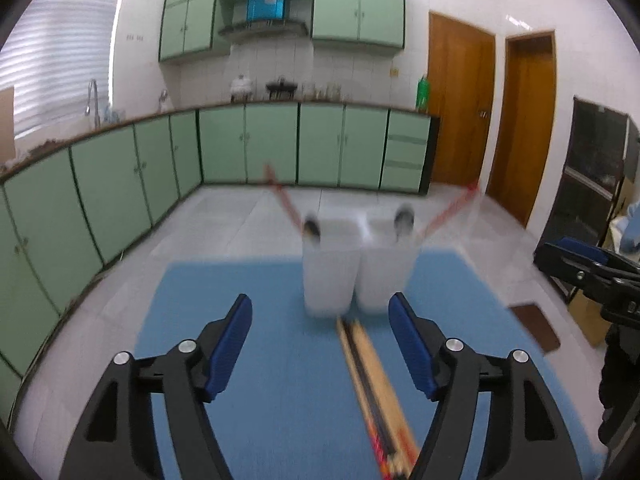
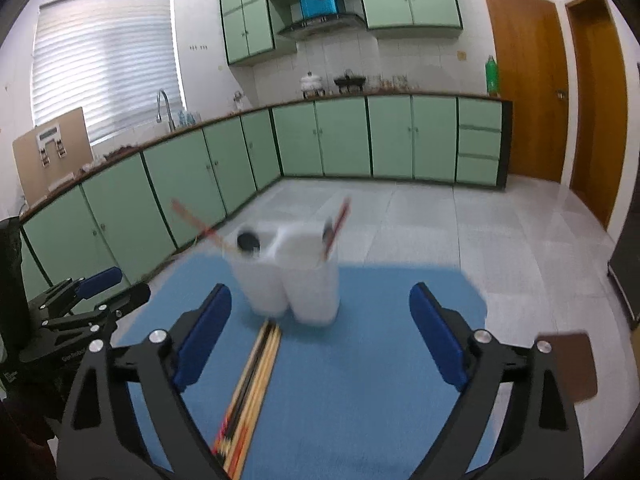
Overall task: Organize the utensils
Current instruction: 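Open both grippers and withdraw them back over the chopstick bundle, then close the right gripper on a plain wooden chopstick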
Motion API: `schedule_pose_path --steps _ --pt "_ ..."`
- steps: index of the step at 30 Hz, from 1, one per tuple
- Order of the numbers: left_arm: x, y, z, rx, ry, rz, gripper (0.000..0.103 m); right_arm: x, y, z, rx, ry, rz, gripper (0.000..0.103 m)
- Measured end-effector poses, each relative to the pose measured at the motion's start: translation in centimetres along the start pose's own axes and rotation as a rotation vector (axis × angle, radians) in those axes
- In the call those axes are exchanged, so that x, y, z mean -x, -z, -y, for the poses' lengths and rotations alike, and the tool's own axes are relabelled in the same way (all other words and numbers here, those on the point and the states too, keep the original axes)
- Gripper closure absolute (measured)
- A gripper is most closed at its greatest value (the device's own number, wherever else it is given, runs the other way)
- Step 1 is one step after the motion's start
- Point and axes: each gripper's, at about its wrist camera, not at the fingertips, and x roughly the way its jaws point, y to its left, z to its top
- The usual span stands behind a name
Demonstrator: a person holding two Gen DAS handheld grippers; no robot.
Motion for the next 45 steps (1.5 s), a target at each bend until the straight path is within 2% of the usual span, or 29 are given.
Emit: schedule_pose_path --steps 2,9,12,18,21,32,38,43,45 --pt "-0.6 2.7 -0.1 0.004 -0.016 -0.056 0.033 -0.4 2.6 -0.5 -0.001 0.012 -0.033 0.014" --pt "-2.1 8.5 0.0 0.029 -0.025 -0.190 0.033 -1.7 9.6 -3.0 0.029 0.037 -0.150 0.014" --pt "-2.2 10.2 0.5 0.015 -0.030 -0.225 0.033 -2.1 11.0 -3.6 0.017 0.017 -0.195 0.014" --pt "-2.1 12.3 0.4 0.022 -0.041 -0.268 0.033 -2.3 13.1 -4.9 0.070 0.023 -0.256 0.015" --pt "-2.3 12.9 0.4 0.026 -0.051 -0.285 0.033 -2.4 14.1 -4.9 0.075 0.013 -0.285 0.020" --pt "-2.2 13.7 0.1 0.043 -0.072 -0.300 0.033 -3.4 15.8 -6.5 0.133 0.011 -0.364 0.028" --pt "-2.6 13.7 0.1 0.044 -0.075 -0.313 0.032 -3.4 15.8 -6.3 0.148 0.040 -0.370 0.030" --pt "-2.7 13.7 0.2 0.042 -0.076 -0.312 0.031 -2.9 15.6 -4.9 0.112 0.070 -0.363 0.030" --pt "-2.7 13.7 0.2 0.039 -0.077 -0.313 0.031 -2.7 15.6 -4.6 0.091 0.049 -0.355 0.031"
